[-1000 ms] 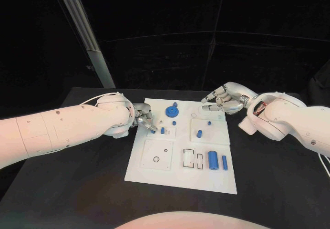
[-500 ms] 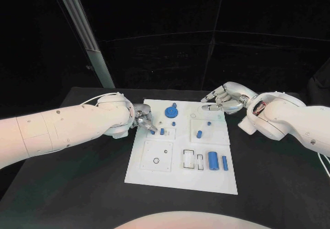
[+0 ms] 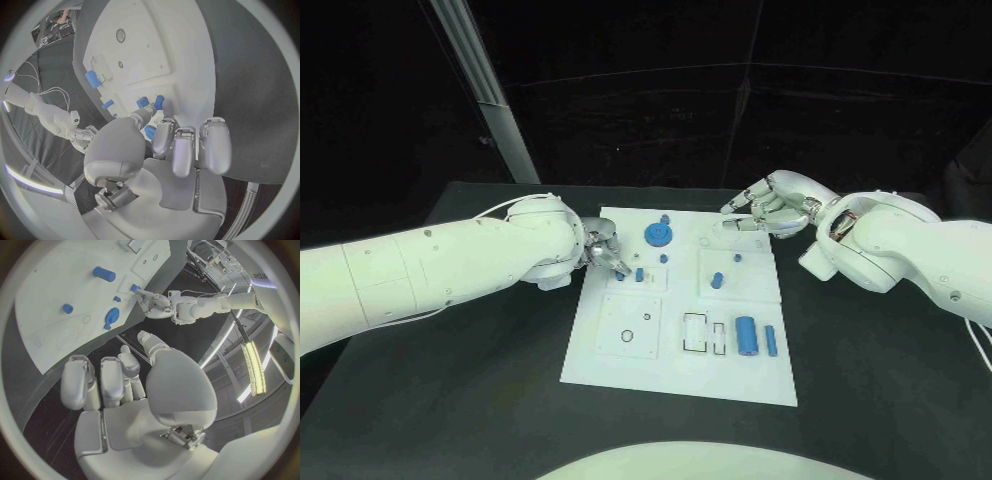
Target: Assemble the parts on the task board
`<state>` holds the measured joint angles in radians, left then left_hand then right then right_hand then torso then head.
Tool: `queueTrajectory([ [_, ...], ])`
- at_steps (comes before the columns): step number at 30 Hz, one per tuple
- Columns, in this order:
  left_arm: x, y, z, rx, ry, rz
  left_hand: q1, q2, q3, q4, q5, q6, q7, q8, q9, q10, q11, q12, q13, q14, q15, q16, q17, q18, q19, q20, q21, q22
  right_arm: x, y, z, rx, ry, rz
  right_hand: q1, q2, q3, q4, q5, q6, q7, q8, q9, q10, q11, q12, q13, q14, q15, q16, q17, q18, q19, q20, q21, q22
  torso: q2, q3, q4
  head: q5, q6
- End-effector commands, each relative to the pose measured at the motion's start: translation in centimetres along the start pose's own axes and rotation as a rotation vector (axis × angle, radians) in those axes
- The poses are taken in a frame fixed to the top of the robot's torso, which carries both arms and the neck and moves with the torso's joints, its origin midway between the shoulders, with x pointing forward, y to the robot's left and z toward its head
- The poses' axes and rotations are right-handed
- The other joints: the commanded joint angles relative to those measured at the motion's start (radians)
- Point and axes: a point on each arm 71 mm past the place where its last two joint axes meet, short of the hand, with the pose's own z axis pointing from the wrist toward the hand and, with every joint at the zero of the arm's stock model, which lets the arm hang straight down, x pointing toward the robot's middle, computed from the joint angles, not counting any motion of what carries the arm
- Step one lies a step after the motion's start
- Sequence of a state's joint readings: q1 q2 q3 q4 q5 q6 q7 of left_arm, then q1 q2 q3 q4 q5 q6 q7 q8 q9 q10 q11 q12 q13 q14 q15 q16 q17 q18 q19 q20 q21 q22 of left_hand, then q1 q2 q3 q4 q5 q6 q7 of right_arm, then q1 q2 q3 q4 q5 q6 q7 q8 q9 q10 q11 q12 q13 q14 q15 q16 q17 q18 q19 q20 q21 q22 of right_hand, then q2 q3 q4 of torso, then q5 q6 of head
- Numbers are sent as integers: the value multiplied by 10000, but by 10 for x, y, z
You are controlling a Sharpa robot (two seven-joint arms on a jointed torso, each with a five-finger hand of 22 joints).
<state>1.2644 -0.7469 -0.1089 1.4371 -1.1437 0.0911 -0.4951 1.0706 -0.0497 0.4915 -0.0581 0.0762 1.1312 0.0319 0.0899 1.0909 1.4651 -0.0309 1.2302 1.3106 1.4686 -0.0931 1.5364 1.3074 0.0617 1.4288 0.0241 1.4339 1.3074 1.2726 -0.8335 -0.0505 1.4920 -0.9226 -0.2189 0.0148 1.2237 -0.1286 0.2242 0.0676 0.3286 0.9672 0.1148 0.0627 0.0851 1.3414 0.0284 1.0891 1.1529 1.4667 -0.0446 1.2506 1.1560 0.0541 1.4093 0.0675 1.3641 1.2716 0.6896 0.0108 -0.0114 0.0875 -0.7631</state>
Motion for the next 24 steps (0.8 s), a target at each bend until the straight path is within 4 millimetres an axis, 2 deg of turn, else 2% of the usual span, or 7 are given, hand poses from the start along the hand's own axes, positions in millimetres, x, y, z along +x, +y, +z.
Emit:
queueTrajectory([
  [1, 6, 3, 1, -341, 354, 30, -132, -113, -133, 135, -28, 40, -43, -64, -6, 569, -61, -33, 1876, 896, -74, -14, 2115, -75, 6, -85, -42, 704, 0, 2, 0, -108, 7, 18, -99, -20, 50, -6, 48, -7, 10, 21, 6, -47, 13, -35, -6, 130, -5, -53, -9, 167, -61, -13, -34, -9, -4, -3, 13, -7, -2],
  [8, 5, 5, 1, -477, 226, -46, -543, -332, -452, 472, -140, 112, -29, -101, -11, 571, -54, -55, 1873, 893, -79, -22, 2103, -76, 10, -97, -53, 710, -1, 2, 0, -106, -14, 17, -103, -24, 51, -7, 48, -10, 11, 20, 5, -60, 13, -57, -26, 126, -5, -70, -27, 169, -66, -13, -43, -19, -5, -3, 12, -7, 15],
  [9, 5, 6, 1, -518, 147, -93, -814, -456, -657, 683, -262, 132, -4, -111, -12, 572, -33, -65, 1872, 890, -73, -30, 2091, -77, 11, -98, -55, 713, -1, 2, 0, -104, -20, 17, -103, -24, 51, -7, 48, -10, 11, 20, 5, -60, 13, -57, -26, 126, -5, -70, -27, 169, -66, -13, -43, -19, -6, -3, 10, -12, 21],
  [11, 3, 7, 1, -551, 19, -171, -1140, -590, -895, 954, -279, 136, 16, -132, -19, 571, -17, -68, 1872, 886, -66, -41, 2075, -76, 7, -99, -63, 708, -1, 2, 0, -104, -26, 16, -103, -24, 51, -7, 48, -10, 11, 20, 5, -60, 13, -57, -26, 126, -5, -70, -27, 169, -66, -13, -43, -19, -6, -7, 10, -13, 25],
  [15, 1, 9, 0, -541, -242, -328, -1441, -811, -1200, 1359, -281, 48, 23, -212, -50, 558, -35, -96, 1867, 878, -28, -61, 2046, -74, -3, -80, -83, 693, -1, 2, 0, -101, -31, 15, -103, -24, 51, -7, 48, -10, 11, 20, 5, -60, 13, -57, -26, 126, -5, -70, -27, 169, -66, -13, -43, -19, -3, -13, 7, -26, 38],
  [20, -2, 11, -2, -270, -690, -859, -1271, -953, -1332, 1824, -271, -219, 84, -273, -201, 504, 1, -277, 1830, 870, 30, -84, 2012, -77, 9, -21, -88, 704, -1, 1, 0, -95, -40, 14, -109, -29, 52, -7, 47, -16, 12, 17, 4, -62, 14, -58, -27, 124, -4, -77, -33, 174, -76, -13, -57, -38, -2, -9, 3, -49, 65],
  [24, -5, 10, -5, 244, -1037, -1359, -906, -956, -1296, 1917, -276, -698, 224, -296, -520, 398, 115, -721, 1735, 853, 117, -133, 1942, -55, -48, 41, -161, 626, -1, 1, 0, -88, -48, 12, -109, -29, 52, -7, 47, -16, 12, 17, 4, -62, 14, -58, -27, 124, -4, -77, -33, 174, -76, -13, -57, -38, -8, -4, 0, -55, 80],
])
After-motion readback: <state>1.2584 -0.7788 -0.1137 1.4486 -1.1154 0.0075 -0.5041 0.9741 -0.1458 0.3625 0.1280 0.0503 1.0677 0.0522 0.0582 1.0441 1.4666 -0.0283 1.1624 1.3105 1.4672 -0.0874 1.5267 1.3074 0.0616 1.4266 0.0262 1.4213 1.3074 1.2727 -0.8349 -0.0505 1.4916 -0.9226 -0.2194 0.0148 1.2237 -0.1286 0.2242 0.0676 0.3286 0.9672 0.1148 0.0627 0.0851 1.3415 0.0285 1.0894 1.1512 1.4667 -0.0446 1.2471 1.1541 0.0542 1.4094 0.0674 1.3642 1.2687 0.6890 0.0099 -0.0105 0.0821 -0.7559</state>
